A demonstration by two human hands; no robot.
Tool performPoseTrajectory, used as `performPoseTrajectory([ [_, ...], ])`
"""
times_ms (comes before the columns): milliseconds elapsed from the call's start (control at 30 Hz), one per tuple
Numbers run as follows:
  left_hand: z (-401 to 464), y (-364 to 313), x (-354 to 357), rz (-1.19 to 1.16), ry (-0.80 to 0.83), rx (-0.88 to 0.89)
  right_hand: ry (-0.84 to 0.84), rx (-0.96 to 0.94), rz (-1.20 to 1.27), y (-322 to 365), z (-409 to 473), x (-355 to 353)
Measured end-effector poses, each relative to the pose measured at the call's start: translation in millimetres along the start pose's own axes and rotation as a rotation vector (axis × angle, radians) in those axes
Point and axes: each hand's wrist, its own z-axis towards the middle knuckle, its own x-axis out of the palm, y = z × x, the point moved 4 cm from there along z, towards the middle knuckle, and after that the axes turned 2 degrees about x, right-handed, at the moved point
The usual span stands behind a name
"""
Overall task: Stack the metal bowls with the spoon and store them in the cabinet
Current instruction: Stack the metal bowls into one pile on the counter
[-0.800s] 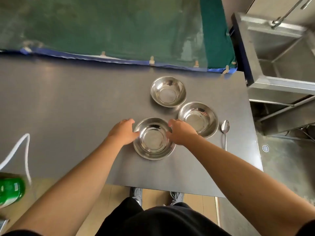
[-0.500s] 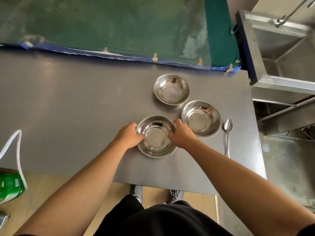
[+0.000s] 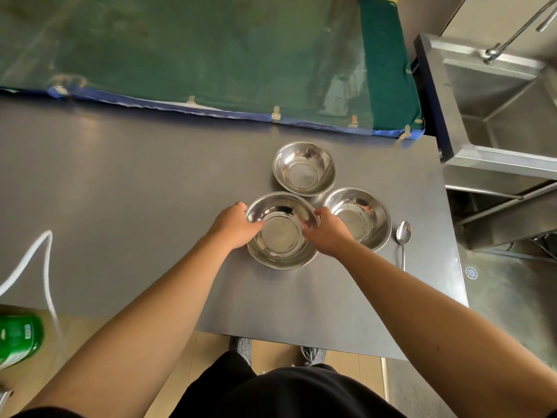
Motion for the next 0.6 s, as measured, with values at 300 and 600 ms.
performPoseTrajectory([
  [300,25.3,-68.4,-8.8,-0.017,0.003,0.125,-0.119,0.017,0.061,-6.4,8.0,-65.7],
  [600,46.8,-126.9,30.9,0.011,0.117,0.191,-0.181,0.132,0.086,-54.4,15.0,-107.6],
])
